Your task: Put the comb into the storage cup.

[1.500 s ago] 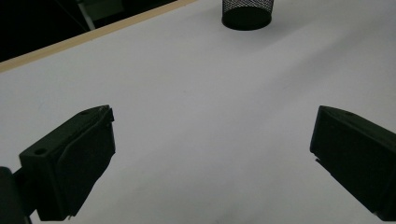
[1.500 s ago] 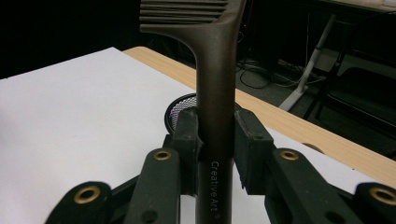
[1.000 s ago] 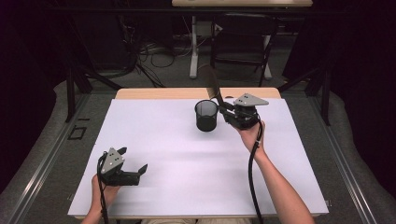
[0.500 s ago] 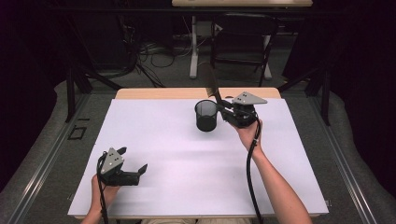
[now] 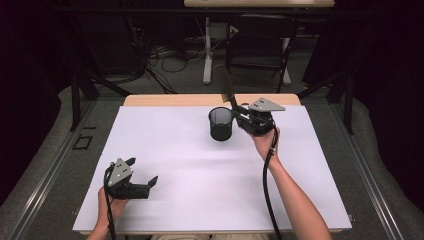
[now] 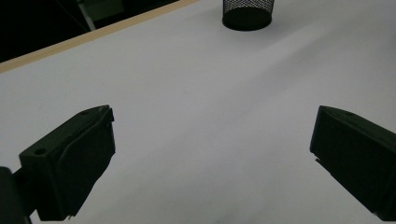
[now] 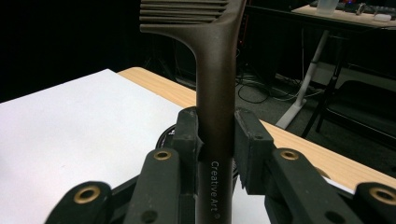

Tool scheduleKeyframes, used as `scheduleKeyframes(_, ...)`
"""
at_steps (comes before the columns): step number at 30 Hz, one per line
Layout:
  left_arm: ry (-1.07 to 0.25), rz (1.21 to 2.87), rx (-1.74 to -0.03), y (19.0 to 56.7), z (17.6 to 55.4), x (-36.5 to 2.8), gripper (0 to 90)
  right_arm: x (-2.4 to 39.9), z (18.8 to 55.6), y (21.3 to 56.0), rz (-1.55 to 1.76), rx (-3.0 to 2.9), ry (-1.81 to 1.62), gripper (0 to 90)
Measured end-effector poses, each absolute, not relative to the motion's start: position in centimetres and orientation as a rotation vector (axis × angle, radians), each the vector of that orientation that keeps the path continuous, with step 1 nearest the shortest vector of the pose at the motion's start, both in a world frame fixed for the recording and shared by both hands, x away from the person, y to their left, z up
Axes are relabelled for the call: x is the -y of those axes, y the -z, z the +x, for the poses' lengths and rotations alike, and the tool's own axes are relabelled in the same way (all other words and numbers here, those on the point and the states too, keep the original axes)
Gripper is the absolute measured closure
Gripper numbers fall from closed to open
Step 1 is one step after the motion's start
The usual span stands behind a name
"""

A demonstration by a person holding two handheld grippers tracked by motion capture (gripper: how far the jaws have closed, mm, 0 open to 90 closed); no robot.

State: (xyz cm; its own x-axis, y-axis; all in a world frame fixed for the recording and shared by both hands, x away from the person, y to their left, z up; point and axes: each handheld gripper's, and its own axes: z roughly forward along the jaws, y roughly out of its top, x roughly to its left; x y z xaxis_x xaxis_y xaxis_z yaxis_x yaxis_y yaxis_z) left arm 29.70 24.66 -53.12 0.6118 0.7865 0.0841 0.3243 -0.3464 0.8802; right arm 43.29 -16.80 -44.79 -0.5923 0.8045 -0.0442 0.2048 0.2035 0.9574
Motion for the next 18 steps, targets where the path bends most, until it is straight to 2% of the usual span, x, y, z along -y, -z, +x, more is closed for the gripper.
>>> scheduleKeyframes(18,-0.638,1.929,-0.882,53.12,29.68,-24.67,0.2,16.14,44.27,44.88,0.943,-1.883,-1.442,72.8)
